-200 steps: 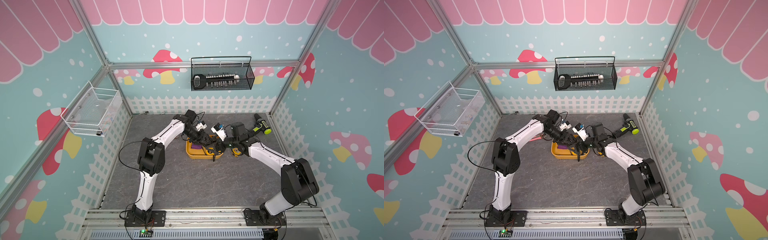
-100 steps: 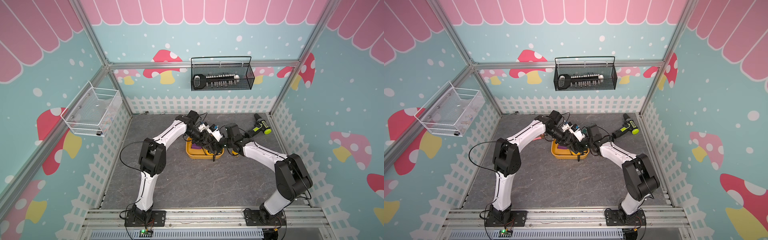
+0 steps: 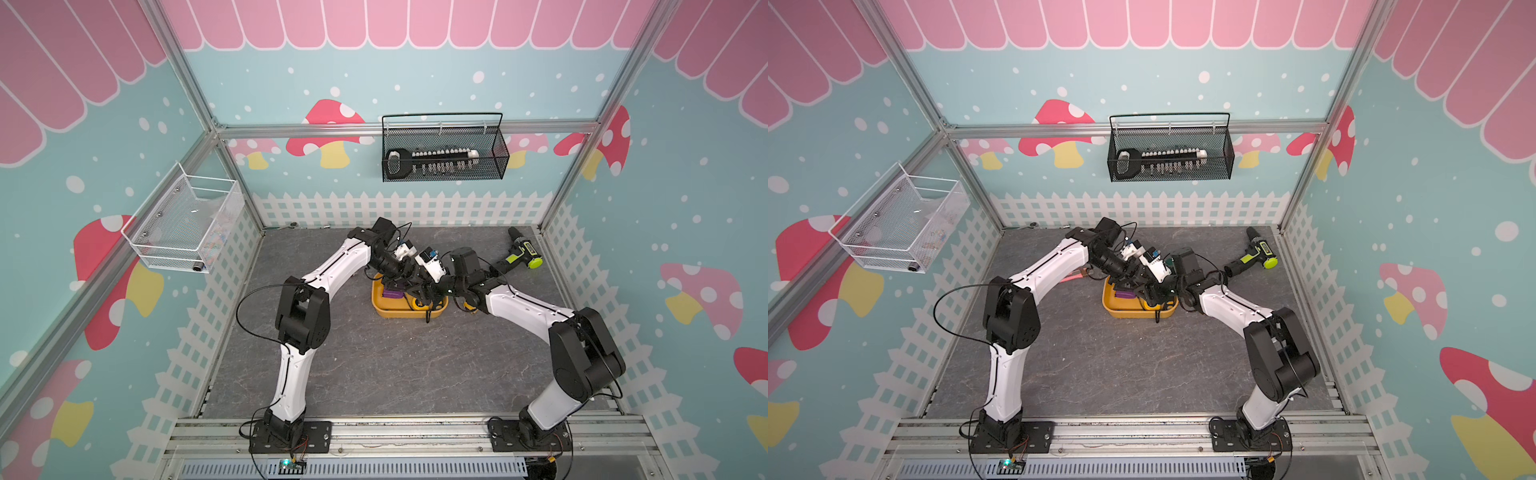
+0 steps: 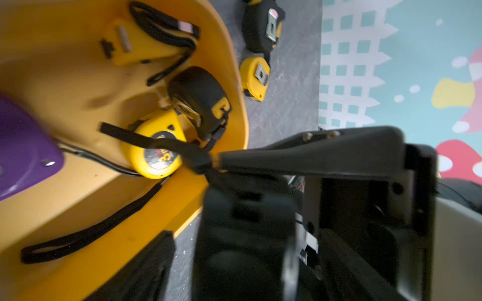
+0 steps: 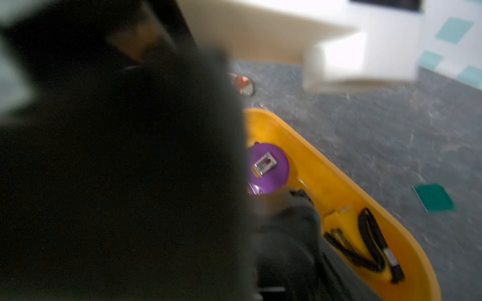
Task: Take the tape measure out of the storage box
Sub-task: Place the tape measure at the center of the board.
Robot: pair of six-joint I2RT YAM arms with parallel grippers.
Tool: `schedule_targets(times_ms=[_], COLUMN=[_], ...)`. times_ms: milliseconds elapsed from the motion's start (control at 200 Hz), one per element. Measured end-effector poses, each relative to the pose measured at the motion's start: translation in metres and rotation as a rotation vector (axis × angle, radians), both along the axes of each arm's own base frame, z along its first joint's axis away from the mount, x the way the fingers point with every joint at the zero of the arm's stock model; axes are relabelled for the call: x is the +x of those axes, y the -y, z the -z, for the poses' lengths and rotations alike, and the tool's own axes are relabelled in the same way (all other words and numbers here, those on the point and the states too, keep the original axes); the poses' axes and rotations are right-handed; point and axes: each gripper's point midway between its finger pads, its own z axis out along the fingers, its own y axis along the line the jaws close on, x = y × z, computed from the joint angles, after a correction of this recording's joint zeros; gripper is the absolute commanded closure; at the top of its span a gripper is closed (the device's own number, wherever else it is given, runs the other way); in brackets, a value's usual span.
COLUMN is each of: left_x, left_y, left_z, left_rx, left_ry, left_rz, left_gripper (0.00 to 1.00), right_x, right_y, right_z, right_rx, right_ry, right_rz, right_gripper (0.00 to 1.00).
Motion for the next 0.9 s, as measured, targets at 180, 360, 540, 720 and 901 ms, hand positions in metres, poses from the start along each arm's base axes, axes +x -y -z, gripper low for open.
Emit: schedule_targets(times_ms=[180,360,540,720,901], left_x=[0.016,0.028,0.024,0.023,0.032], left_y=[-0.020,-0.037,-0.035,-0.040,-0.057], left_z=[-0.012,-0.020,0.012,0.055,0.072], left_rx=[0.134,0.289,0.468,0.620,0.731], left_ry=[0.156,0.327,0.386,0.377,0.384], left_rz=[-0.063,-0.091,-0.030,0.014,-0.001], left_gripper=[0.01,0.01,0.01,0.01,0.01], right_x=[0.008,0.007,-0.005,-0.026,-0.040], right_y=[0.045,0.143,0.204,0.257,0.275], right_z=[0.020,0.034,0.016,0.041,0.074], right_rx=[-0.007,-0.036,-0.079,-0.146,-0.201], right_ry=[-0.108,-0.238,-0.280,-0.427,-0.560], right_rz=[0.163,0.467,0.660,0.818,0.867], right_gripper=[0.61,0.59,0.57,0.55,0.52])
